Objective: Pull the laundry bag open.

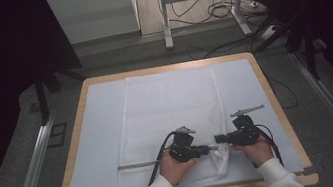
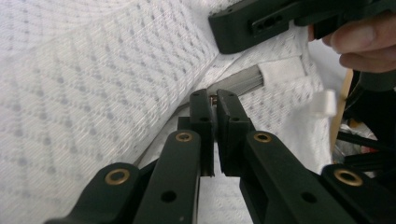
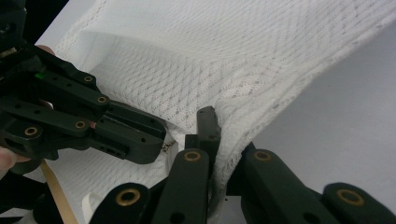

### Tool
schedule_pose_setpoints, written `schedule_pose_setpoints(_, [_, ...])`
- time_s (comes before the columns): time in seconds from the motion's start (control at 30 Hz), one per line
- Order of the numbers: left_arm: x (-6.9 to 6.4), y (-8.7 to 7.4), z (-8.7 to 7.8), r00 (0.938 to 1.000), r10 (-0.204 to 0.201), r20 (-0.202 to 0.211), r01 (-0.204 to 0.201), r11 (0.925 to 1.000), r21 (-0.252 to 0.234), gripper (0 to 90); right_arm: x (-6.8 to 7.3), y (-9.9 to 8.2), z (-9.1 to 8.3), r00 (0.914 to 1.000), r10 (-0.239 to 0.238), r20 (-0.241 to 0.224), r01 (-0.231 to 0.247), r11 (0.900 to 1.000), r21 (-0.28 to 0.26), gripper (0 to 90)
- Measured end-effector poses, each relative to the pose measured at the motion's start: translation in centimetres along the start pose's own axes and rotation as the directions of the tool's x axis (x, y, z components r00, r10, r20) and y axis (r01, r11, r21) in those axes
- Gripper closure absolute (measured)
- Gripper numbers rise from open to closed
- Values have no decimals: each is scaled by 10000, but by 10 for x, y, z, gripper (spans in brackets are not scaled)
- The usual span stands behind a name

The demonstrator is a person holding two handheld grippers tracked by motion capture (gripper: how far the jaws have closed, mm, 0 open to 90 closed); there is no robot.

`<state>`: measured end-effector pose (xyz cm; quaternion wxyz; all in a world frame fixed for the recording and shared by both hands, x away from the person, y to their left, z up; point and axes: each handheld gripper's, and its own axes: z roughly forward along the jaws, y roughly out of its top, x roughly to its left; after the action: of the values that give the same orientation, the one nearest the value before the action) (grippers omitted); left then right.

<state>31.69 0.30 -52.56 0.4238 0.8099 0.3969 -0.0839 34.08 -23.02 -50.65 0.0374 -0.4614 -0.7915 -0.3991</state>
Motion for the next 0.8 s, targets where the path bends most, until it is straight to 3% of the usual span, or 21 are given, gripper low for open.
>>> schedule_pose_setpoints(0.8, [9, -8, -24, 9994, -5, -332, 3, 10000, -66, 867, 0, 0, -1, 10000, 44, 49, -43, 9999, -110, 883])
